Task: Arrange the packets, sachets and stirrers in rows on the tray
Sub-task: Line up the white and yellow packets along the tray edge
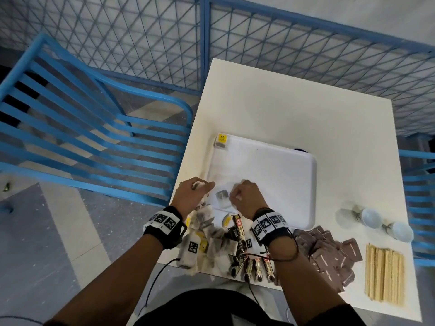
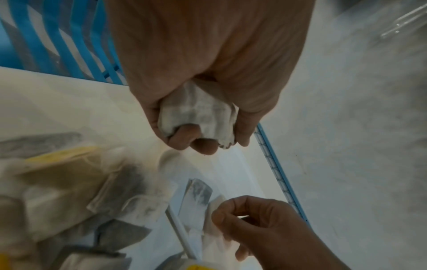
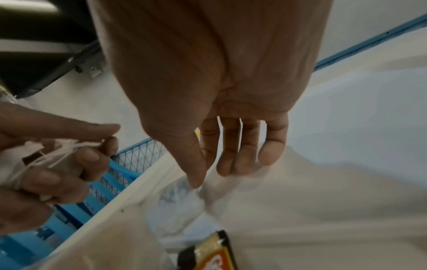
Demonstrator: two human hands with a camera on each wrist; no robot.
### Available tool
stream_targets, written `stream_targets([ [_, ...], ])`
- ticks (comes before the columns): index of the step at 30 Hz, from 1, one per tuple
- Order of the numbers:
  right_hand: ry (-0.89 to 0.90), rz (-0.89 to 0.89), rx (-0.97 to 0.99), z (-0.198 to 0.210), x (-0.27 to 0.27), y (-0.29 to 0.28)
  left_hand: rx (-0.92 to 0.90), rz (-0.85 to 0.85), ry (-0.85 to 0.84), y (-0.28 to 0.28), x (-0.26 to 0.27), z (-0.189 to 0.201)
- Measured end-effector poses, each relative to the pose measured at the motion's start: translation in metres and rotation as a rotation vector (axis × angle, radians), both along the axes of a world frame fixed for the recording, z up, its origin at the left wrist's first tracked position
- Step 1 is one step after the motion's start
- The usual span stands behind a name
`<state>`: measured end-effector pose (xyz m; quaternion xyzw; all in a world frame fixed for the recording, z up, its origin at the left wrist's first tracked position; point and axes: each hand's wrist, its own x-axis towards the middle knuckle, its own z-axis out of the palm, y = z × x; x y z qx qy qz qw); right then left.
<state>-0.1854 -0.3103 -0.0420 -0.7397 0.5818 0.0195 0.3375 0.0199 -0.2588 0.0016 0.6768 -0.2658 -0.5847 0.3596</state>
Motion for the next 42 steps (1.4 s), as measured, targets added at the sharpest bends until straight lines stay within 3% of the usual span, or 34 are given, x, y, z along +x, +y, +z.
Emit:
stream_targets([
  [8,-0.051,-0.115,-0.034,-0.001,0.004,0.012,-0.040,-0.074,-0.102,0.005,-0.012,0.006],
  [13,-0.025,-0.040,-0.063,0.007,0.020,0.007,-0.051,-0.086,-0.139,0.009,-0.012,-0.001],
  [20,-0.541,-0.431,0.255,0.043,0.004,-0.007,-0.177,-0.177,-0.181,0.002,-0.005,0.002],
  [23,-0.680,-0.513,0.357,0.057,0.002,-0.006,-0.255,-0.268,-0.197,-0.002,-0.009,0.009],
  [26,-0.753,-0.529,0.444,0.066,0.003,-0.004,-0.299,-0.234,-0.150,-0.005,-0.018,0.019],
  [30,-0.654,-0.488,0.487,0.072,0.004,-0.007,-0.287,-0.154,-0.132,-0.009,-0.021,0.026],
  [33,-0.586,-0.476,0.393,0.075,0.005,-0.011,-0.263,-0.123,-0.123,-0.011,-0.021,0.031],
  [38,-0.570,-0.263,0.067,0.076,0.009,-0.015,-0.217,-0.171,-0.126,-0.013,-0.019,0.034],
  [42,-0.609,-0.275,-0.107,0.074,0.016,-0.020,-0.195,-0.187,-0.135,-0.013,-0.019,0.030],
])
